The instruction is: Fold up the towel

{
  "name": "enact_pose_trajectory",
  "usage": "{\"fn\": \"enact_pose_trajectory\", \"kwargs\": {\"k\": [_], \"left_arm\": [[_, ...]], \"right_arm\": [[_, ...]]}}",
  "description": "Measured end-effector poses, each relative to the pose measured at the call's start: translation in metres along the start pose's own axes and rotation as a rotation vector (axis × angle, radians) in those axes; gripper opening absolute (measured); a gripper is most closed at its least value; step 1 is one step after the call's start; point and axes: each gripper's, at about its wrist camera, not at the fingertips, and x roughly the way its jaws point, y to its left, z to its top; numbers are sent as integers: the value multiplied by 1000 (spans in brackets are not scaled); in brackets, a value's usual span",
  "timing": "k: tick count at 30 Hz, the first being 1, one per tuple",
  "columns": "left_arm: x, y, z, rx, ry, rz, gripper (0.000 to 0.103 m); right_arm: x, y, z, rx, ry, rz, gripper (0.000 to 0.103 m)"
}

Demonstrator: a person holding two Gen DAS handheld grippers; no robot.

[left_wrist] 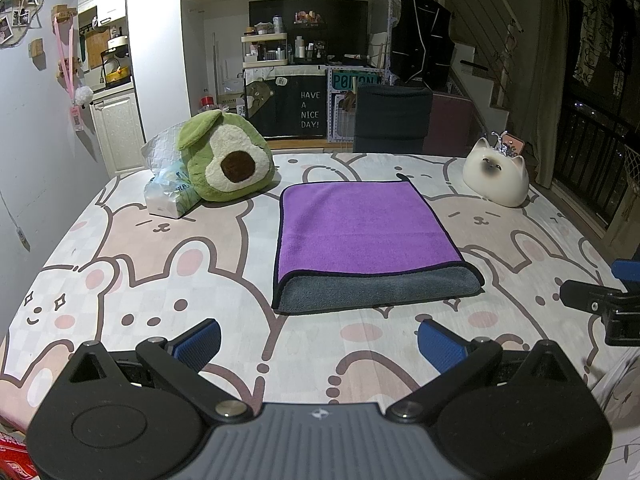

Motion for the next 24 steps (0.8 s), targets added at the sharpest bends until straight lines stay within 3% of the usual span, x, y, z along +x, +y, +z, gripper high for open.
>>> {"fn": "enact_pose_trajectory", "kwargs": {"k": [24], "left_arm": [[-3, 4, 1, -3, -6, 6, 103]], "right_arm": [[-1, 1, -1, 0, -9, 6, 103]]}}
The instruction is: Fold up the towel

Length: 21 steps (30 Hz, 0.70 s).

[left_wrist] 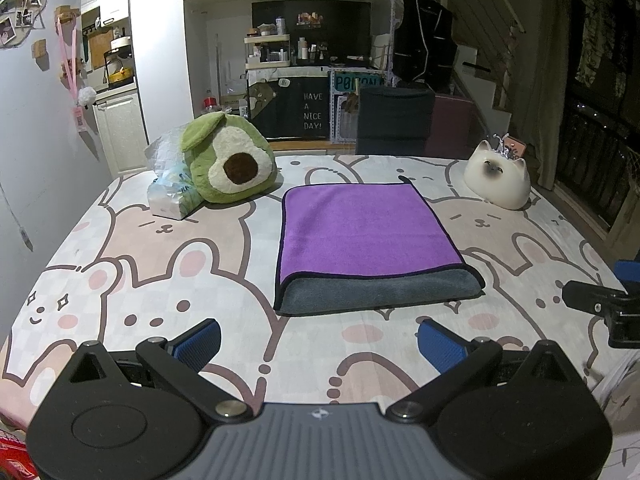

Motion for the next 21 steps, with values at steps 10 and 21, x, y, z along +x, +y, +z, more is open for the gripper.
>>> {"fn": "enact_pose_trajectory", "kwargs": {"k": [10, 21], "left_arm": [[-7, -8, 11, 15, -35, 7, 103], [-6, -9, 36, 7, -61, -45, 103]], "right_arm": [[-3, 1, 4, -9, -10, -11, 103], [-4, 2, 20, -41, -50, -19, 103]]}}
